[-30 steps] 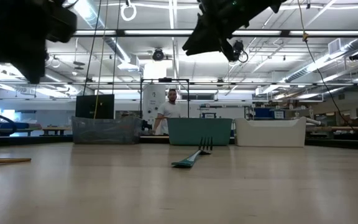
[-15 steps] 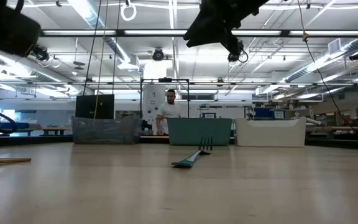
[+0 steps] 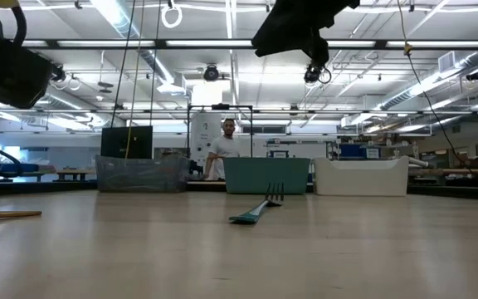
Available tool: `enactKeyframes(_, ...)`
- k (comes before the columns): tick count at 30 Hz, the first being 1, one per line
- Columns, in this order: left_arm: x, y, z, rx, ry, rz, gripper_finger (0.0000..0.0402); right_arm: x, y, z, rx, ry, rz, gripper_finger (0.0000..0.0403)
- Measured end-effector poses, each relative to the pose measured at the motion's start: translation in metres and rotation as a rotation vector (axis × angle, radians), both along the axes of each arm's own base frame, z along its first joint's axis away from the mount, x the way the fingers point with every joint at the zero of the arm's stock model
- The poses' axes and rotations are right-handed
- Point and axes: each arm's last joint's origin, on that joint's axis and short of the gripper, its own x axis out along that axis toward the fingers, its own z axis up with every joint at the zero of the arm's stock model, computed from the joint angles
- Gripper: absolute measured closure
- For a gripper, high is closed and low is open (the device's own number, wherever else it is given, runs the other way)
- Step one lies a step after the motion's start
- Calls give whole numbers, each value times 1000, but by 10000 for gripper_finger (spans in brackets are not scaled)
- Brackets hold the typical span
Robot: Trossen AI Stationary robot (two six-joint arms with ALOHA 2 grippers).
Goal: Sort silverware by color (type)
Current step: Put the gold fork into the green bin
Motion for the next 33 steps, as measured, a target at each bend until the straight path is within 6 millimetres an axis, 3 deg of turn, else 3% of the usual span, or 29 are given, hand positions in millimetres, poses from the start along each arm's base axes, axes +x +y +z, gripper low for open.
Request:
enactKeyframes(17, 0, -7, -24, 44, 87, 29, 307, -2, 7, 0, 19, -4, -30, 314)
enactKeyframes(25, 0, -2, -25, 91, 122, -41, 382, -2, 8, 0, 37, -7, -39, 314)
enactKeyframes(33, 10, 2, -15, 142, 78, -138, 383, -2, 8, 0, 47, -9, -44, 314)
